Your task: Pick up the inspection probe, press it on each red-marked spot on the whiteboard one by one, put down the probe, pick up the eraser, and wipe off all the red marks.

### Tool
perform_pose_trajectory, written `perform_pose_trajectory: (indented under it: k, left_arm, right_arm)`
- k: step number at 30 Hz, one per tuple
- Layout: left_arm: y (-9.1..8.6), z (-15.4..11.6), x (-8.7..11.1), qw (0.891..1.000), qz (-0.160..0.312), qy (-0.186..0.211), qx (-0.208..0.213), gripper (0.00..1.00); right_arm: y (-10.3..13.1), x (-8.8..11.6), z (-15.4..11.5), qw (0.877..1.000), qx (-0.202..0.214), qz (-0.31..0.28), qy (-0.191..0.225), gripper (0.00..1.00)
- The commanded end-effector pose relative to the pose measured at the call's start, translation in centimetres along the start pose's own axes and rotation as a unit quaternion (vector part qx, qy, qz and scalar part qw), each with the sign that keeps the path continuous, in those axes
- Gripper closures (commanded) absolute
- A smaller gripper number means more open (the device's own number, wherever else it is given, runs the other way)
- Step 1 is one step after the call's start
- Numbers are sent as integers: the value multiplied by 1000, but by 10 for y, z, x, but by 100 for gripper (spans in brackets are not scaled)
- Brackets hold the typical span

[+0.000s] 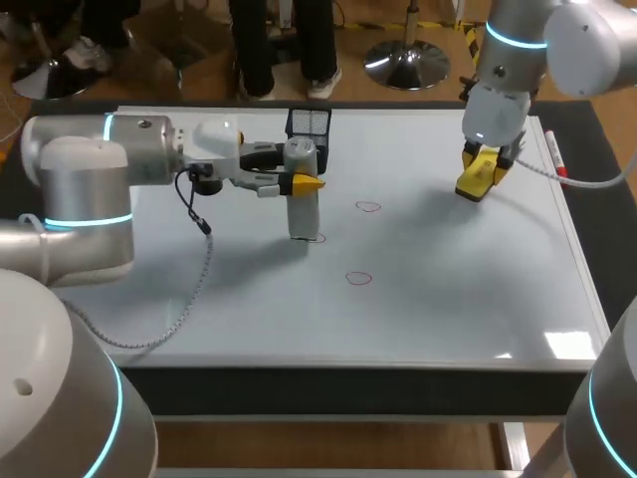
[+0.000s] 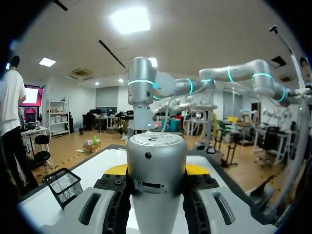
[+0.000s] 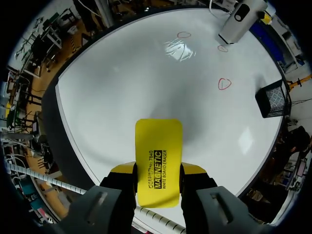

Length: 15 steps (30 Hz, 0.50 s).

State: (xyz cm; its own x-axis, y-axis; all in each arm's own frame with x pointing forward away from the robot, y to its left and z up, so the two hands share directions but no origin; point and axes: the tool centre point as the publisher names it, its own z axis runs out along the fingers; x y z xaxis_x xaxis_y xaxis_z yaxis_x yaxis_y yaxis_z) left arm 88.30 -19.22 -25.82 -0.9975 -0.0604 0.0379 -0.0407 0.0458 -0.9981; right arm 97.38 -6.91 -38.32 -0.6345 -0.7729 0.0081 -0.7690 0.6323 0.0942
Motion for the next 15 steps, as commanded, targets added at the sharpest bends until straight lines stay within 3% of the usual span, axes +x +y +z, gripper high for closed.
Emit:
perform_pose_trajectory:
  k: [1, 15]
  left_arm:
    - [7, 7, -9, 1000, -4, 15, 3, 100]
    - [21, 13, -9, 999, -3, 34, 6, 100]
  right_arm:
    - [0, 1, -1, 1000, 1, -1, 1, 100]
    - [0, 1, -1, 1000, 1, -1, 1, 100]
